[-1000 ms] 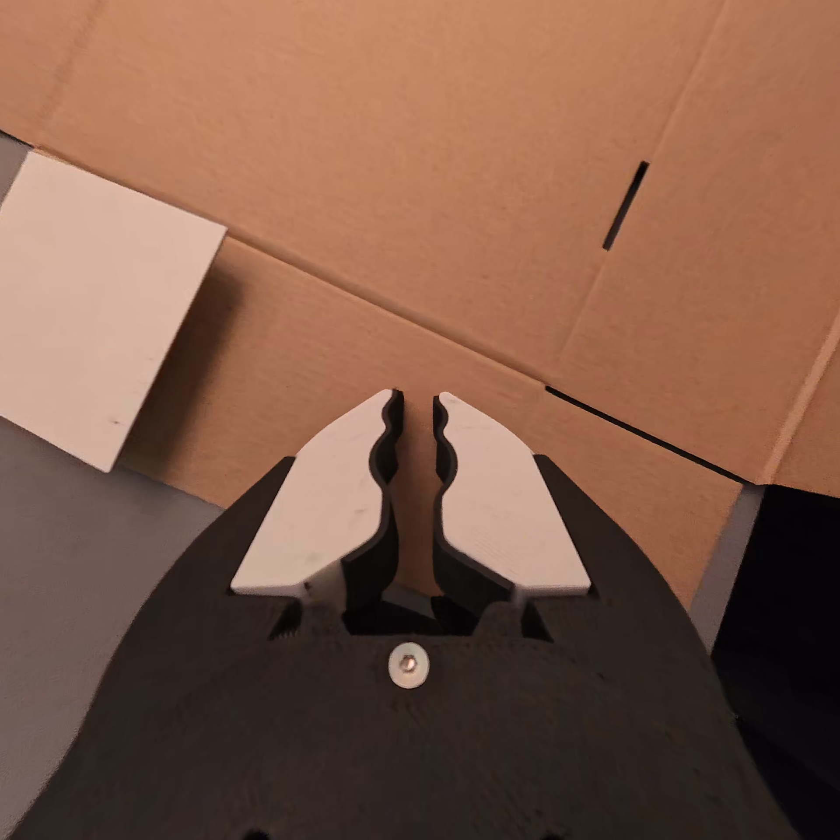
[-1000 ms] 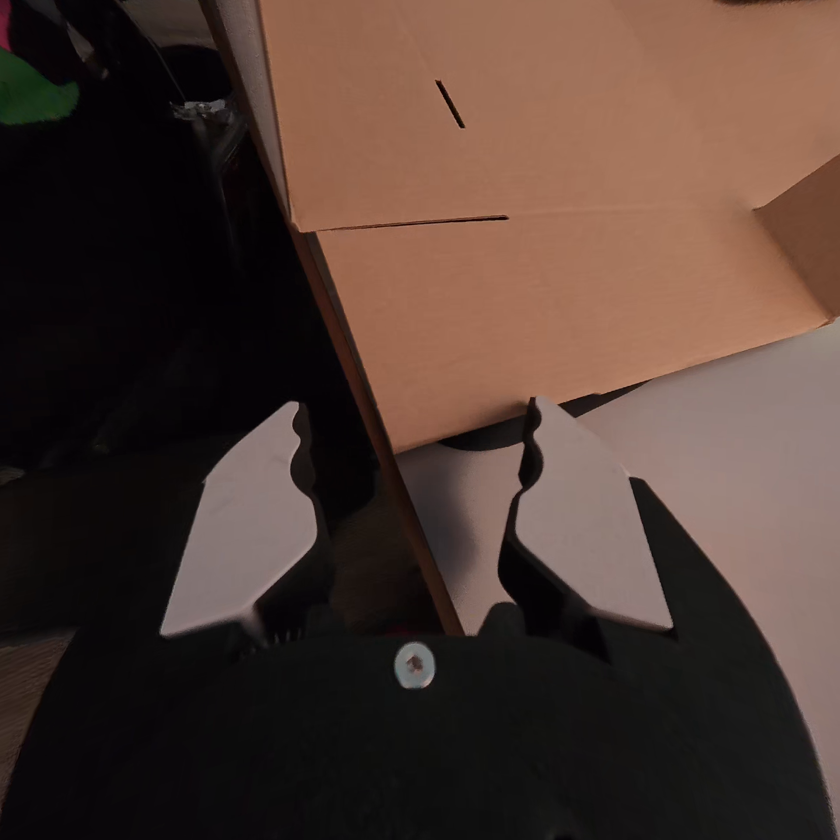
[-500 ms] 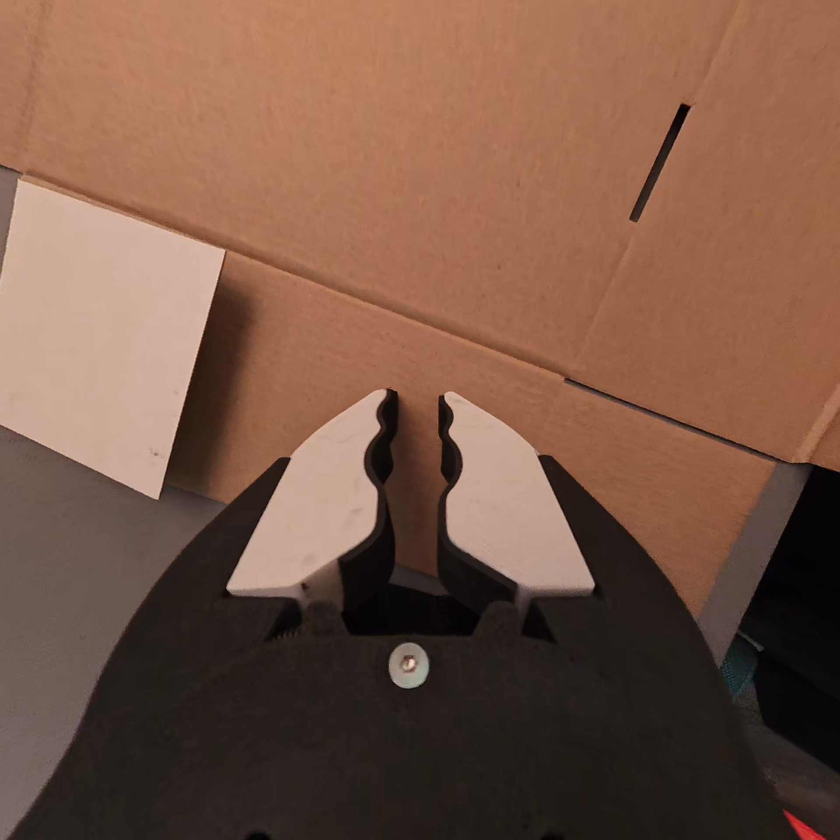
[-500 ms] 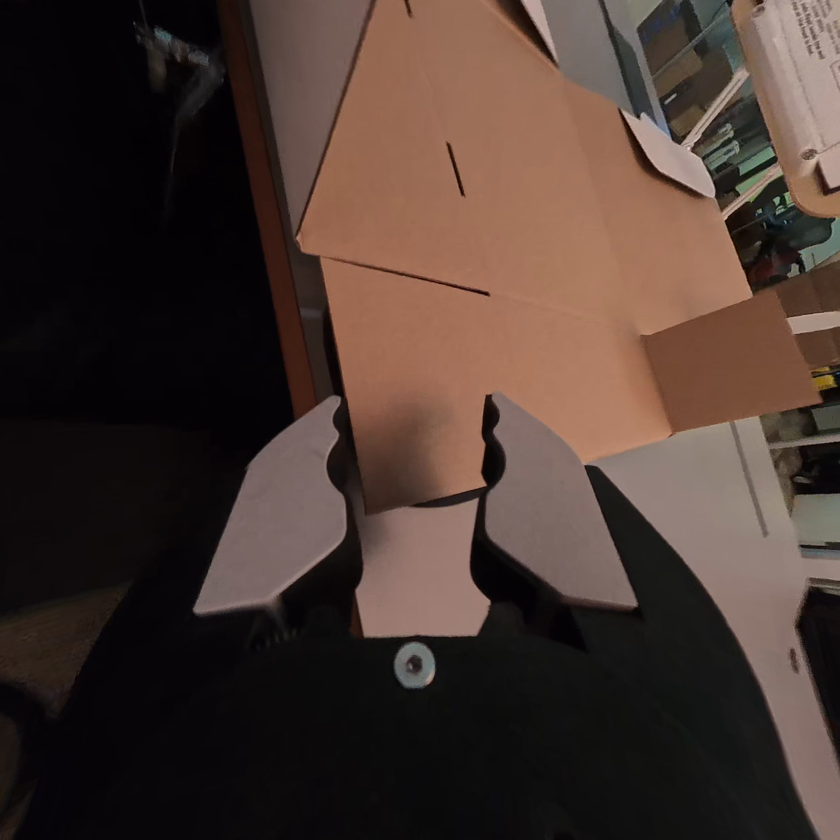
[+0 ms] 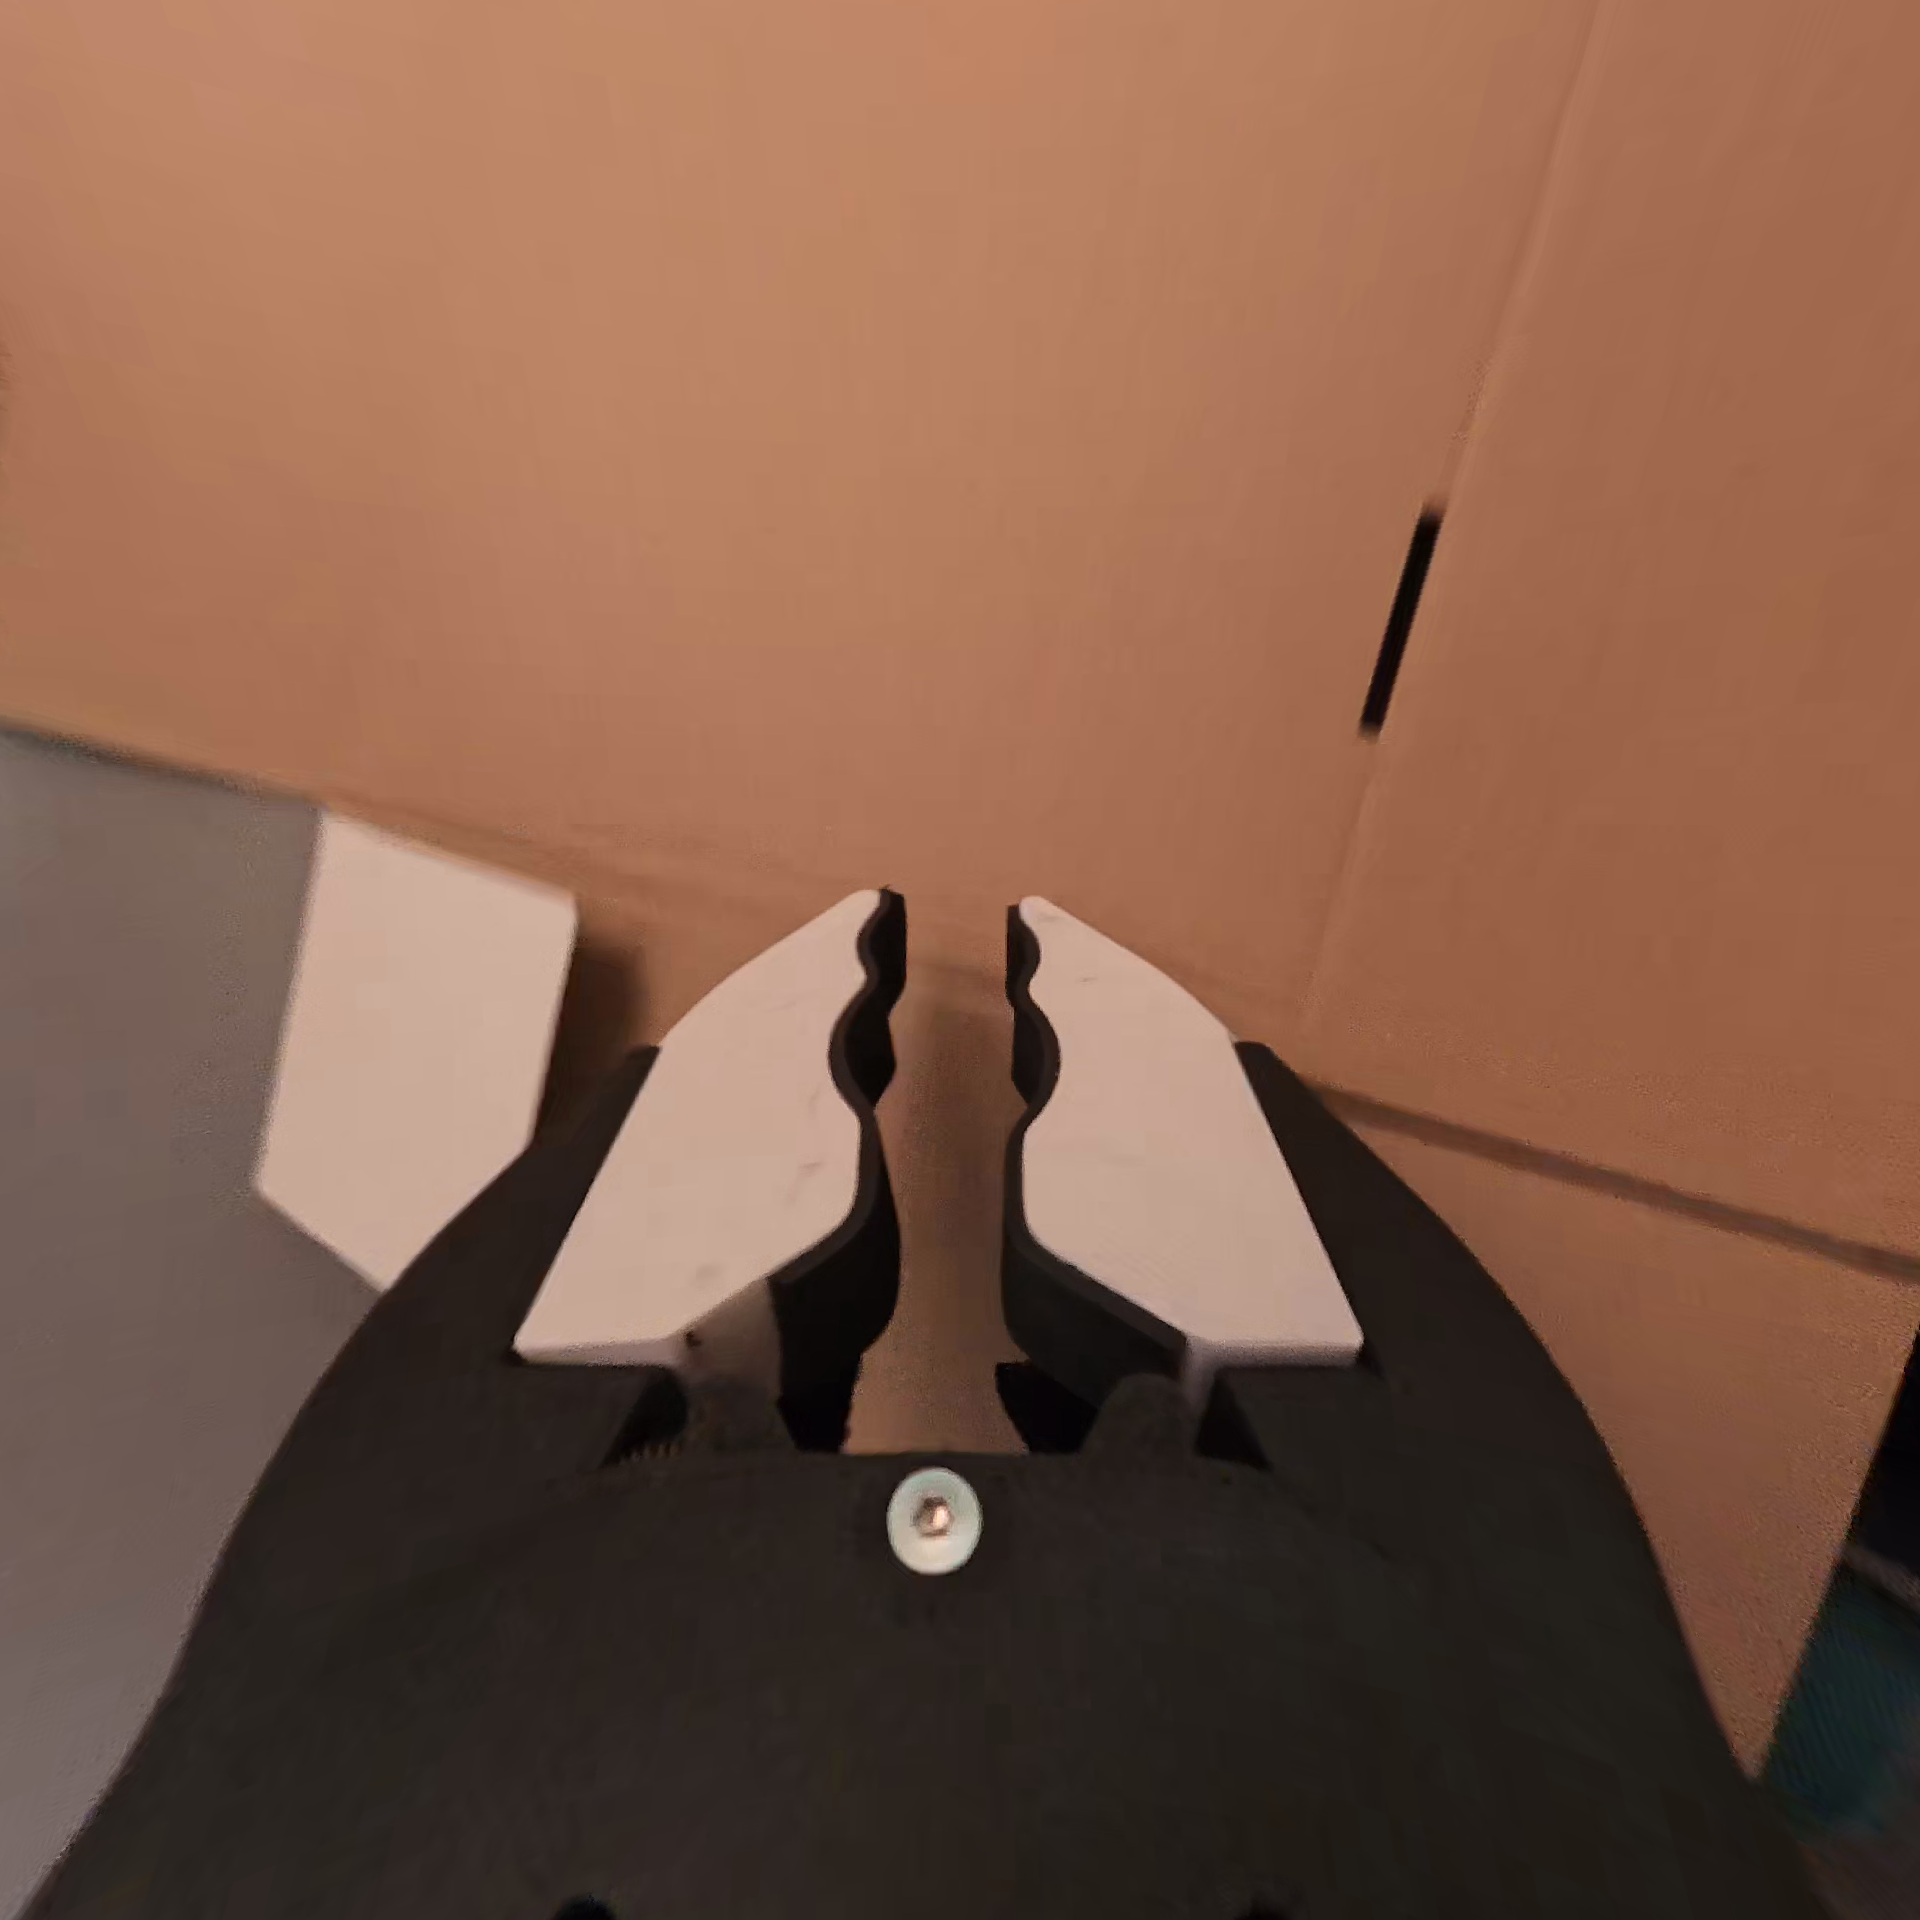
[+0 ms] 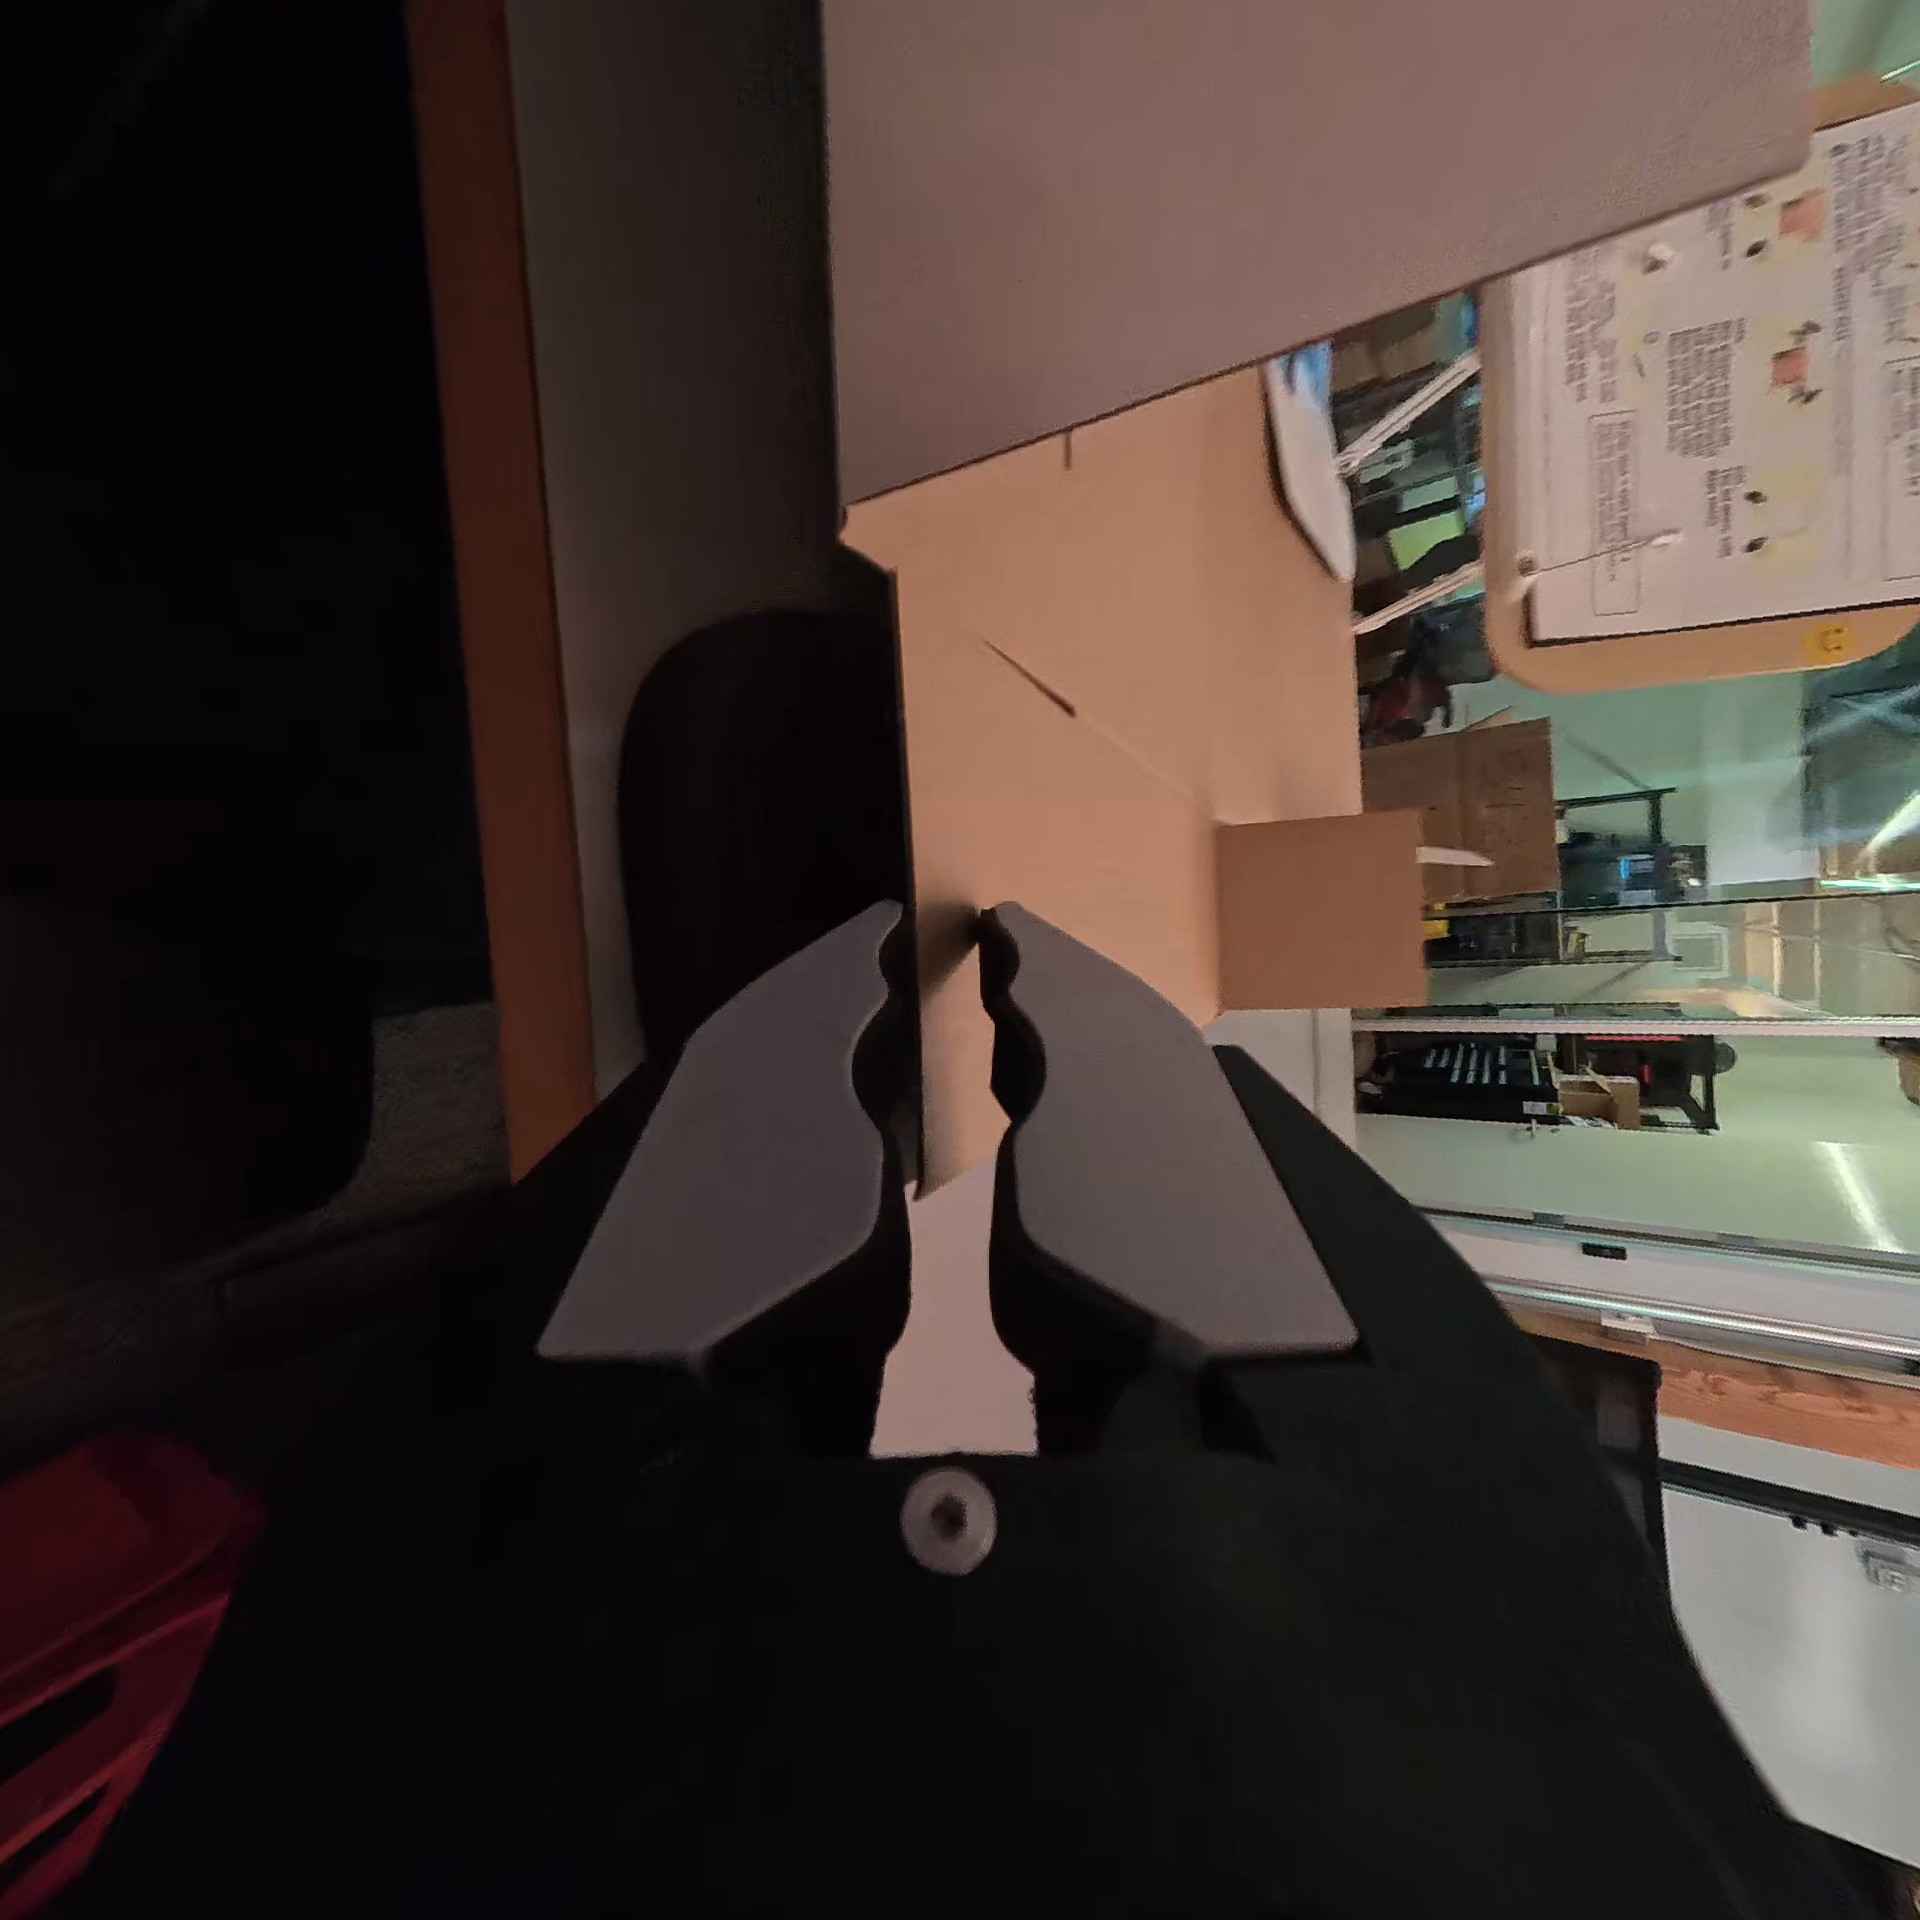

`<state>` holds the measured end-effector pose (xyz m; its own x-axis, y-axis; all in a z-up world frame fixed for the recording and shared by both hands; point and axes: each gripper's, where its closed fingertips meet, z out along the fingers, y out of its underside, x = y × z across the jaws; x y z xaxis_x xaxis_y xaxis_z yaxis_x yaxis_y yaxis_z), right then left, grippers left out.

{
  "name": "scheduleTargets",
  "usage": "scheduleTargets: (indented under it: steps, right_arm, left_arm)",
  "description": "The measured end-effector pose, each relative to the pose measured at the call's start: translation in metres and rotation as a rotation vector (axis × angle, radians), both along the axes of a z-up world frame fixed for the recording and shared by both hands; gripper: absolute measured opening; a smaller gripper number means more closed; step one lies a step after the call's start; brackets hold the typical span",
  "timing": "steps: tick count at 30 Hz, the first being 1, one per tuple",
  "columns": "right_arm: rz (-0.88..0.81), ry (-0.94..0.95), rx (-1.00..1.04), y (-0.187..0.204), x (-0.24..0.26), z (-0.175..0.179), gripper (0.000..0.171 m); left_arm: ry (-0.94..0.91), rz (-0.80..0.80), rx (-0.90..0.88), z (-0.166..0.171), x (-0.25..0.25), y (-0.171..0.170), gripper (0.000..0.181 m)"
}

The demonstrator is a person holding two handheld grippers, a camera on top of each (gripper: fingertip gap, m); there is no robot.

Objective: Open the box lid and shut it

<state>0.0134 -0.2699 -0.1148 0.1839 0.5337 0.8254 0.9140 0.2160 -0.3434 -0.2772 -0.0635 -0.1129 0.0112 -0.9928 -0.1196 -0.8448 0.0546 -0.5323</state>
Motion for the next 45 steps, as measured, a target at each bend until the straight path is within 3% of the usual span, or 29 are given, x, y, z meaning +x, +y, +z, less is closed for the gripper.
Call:
scheduleTargets:
  steps: [3,7,10,13,15,17,19,25,31,36,45]
  right_arm:
    - [0.009,0.021,0.055,0.003,-0.001,0.016,0.008]
    - [-0.008,0.019,0.05,0.003,0.001,0.016,0.008]
    - [-0.026,0.014,0.041,0.002,0.001,0.011,0.009]
    - [-0.05,0.025,0.036,0.001,0.002,0.006,0.01]
    - [-0.065,0.033,0.041,0.001,0.005,0.004,0.01]
    - [-0.076,0.047,0.048,0.0,0.007,0.004,0.01]
    - [-0.082,0.06,0.051,0.0,0.009,0.005,0.01]
    - [-0.087,0.063,0.084,0.0,0.01,0.006,0.007]
    - [-0.091,0.088,0.135,0.003,0.012,0.012,0.004]
    - [-0.082,0.22,0.079,0.024,0.021,0.039,0.011]
    - [-0.014,0.579,-0.353,0.092,0.037,0.057,0.023]
  left_arm:
    - [-0.079,-0.113,0.007,0.024,0.069,-0.019,0.021]
    - [-0.072,-0.338,0.076,0.024,0.167,-0.06,0.0]
    - [-0.097,-0.456,0.068,0.019,0.224,-0.086,0.0]
    - [-0.13,-0.449,-0.116,0.016,0.268,-0.108,0.0]
    - [-0.119,-0.382,-0.355,0.014,0.287,-0.123,0.0]
    - [-0.058,-0.31,-0.646,0.013,0.297,-0.138,0.0]
    - [-0.003,-0.24,-0.82,0.008,0.304,-0.141,0.0]
    - [0.092,-0.117,-1.001,-0.013,0.314,-0.132,0.0]
    - [0.149,-0.146,-1.034,-0.022,0.313,-0.13,0.0]
    - [0.17,-0.194,-1.017,-0.023,0.314,-0.129,0.0]
    - [0.128,-0.23,-0.998,-0.024,0.315,-0.128,0.0]
